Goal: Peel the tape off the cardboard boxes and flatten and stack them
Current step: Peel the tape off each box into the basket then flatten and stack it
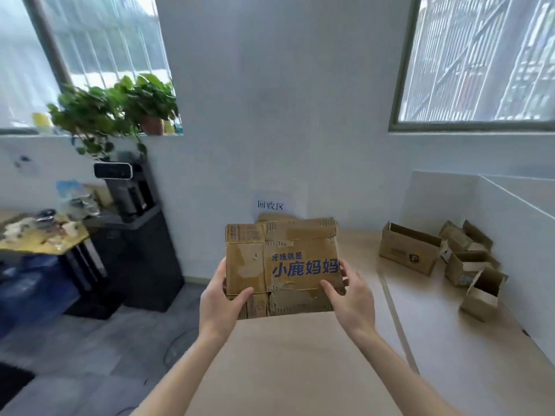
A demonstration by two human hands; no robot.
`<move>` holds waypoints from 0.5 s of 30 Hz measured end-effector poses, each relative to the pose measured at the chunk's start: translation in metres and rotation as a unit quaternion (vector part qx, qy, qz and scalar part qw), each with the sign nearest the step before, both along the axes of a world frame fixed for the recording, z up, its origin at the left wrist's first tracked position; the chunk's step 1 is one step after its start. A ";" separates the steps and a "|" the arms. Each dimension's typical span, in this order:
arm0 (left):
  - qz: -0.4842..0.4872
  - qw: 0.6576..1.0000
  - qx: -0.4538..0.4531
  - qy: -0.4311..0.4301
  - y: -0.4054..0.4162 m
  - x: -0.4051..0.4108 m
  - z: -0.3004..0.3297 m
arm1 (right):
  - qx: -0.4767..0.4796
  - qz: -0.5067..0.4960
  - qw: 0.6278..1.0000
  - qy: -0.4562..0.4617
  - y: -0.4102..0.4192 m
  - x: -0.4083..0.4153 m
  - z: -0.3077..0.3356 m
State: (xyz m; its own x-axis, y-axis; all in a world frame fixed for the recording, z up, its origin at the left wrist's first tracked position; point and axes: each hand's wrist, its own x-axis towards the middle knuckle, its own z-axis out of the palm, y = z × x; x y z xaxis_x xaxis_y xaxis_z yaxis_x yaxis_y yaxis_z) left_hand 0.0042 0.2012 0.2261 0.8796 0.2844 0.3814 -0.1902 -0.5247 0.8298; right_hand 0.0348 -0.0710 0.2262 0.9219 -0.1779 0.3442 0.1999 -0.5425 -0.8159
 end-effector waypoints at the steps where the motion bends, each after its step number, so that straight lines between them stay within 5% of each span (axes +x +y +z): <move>1: 0.005 1.000 0.000 -0.009 0.016 -0.002 0.016 | -0.001 0.011 1.000 -0.013 0.015 0.004 0.016; 15: 0.102 0.992 0.039 -0.067 0.304 -0.037 0.134 | -0.030 0.084 0.990 -0.106 0.310 0.019 0.129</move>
State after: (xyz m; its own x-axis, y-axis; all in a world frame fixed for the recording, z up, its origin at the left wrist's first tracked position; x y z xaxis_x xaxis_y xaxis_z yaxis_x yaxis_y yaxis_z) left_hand -0.0332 0.5055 0.3598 0.7469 0.4159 0.5188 -0.1801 -0.6245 0.7599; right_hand 0.0540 0.2389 0.3552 0.8426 -0.0017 0.5385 0.4545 -0.5341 -0.7129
